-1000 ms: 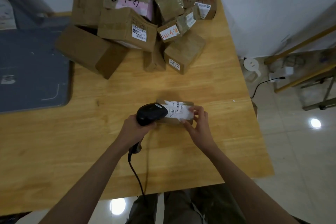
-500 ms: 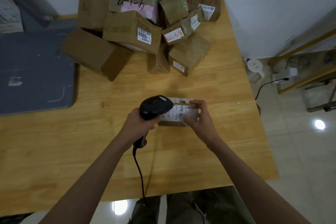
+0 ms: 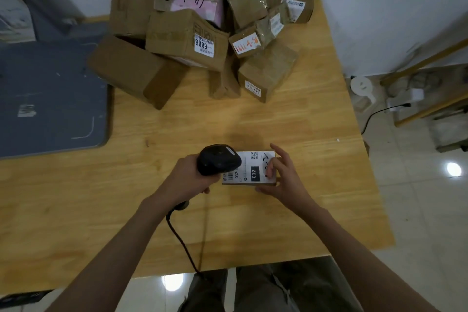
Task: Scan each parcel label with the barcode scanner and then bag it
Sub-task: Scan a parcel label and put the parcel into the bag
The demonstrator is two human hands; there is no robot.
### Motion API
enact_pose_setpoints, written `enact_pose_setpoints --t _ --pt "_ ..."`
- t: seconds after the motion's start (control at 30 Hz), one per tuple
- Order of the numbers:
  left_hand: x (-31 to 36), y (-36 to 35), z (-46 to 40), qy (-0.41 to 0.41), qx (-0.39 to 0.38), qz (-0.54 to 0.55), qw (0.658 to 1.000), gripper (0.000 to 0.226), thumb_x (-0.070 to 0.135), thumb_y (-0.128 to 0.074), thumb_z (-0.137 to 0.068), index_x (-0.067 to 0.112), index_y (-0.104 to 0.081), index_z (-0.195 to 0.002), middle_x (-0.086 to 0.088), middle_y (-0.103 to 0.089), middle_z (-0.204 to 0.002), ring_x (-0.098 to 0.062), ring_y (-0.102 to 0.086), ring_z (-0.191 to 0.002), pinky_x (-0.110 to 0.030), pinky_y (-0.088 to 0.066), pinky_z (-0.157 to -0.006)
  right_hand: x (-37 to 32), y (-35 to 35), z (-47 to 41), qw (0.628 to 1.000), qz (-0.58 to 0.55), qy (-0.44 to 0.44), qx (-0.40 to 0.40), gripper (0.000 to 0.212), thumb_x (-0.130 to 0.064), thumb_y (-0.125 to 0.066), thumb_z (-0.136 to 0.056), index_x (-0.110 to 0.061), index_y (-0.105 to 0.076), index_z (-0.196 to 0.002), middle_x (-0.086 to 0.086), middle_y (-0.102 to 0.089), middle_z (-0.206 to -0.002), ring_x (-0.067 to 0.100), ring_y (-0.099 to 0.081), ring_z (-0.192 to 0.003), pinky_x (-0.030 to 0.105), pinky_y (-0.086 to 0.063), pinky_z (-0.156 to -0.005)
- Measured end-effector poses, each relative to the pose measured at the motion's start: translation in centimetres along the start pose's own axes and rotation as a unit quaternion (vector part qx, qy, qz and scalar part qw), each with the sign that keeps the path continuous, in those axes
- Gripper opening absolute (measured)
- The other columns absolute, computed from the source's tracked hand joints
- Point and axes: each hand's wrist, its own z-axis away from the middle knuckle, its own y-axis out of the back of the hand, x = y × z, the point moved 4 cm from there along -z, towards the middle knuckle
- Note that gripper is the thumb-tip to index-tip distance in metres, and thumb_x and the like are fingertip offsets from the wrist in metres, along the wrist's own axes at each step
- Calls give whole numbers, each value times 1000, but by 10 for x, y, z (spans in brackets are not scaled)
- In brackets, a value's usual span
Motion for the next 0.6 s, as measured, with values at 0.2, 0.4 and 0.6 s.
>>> enact_pose_setpoints --t 0.2,0.4,0.6 --pt "10 9 9 -35 -1 -123 992 19 12 -75 -77 14 -65 -93 3 -66 -85 -18 -64 -78 -31 -52 -66 -6 4 -8 996 82 21 -22 106 -15 -93 -61 -29 -34 -149 -5 -31 -151 14 -38 -134 46 -45 -108" --pt "20 21 18 -102 -48 -241 964 38 24 -79 -76 43 -47 -85 16 -54 -90 -9 -56 -87 -30 -50 -74 -11 8 -19 989 130 15 -71 115 -20 -93 -62 -30 -26 -155 -12 -26 -153 14 -39 -134 47 -50 -100" --pt "22 36 24 -114 -32 -308 944 33 29 -76 -80 40 -52 -98 16 -50 -92 -8 -56 -87 -32 -51 -73 -11 10 -20 988 133 15 -74 112 -18 -92 -62 -33 -28 -153 -18 -26 -151 9 -41 -130 42 -53 -92"
